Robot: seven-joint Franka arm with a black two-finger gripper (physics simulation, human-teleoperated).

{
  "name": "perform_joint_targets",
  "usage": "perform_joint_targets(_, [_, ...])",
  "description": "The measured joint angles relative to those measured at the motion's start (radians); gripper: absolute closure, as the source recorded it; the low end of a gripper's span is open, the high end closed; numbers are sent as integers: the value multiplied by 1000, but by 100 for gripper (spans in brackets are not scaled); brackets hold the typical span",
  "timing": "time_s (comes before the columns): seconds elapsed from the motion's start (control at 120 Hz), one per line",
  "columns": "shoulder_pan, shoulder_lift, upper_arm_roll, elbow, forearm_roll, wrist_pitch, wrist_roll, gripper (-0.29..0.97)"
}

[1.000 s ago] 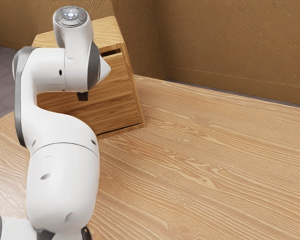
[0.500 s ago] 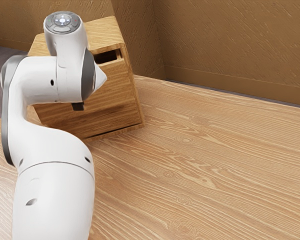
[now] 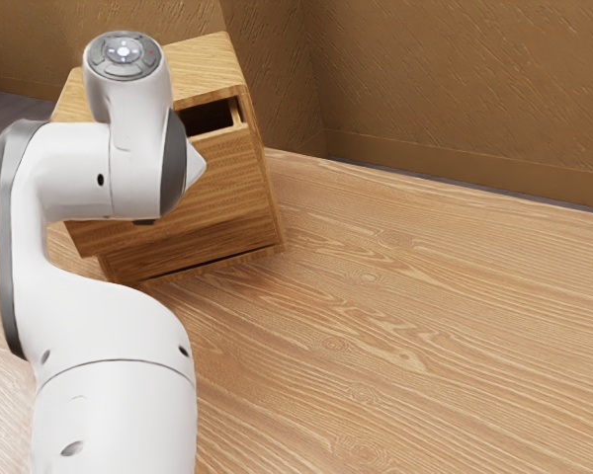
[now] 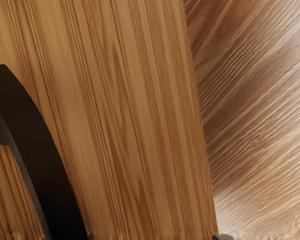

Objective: Pull the drawer handle with one arm to open the drawer

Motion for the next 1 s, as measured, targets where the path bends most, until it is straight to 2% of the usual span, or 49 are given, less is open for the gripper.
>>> perform_joint_targets(0.25, [-74,-21,32,-36,-2,-5,-1,32])
perform_joint_targets(0.625, [-102,-91,63,-94,-4,-6,-4,18])
perform_joint_targets(0.883, [-114,-114,68,-121,-8,-5,-6,14])
perform_joint_targets(1.0, [-119,-114,81,-120,-9,-5,-6,20])
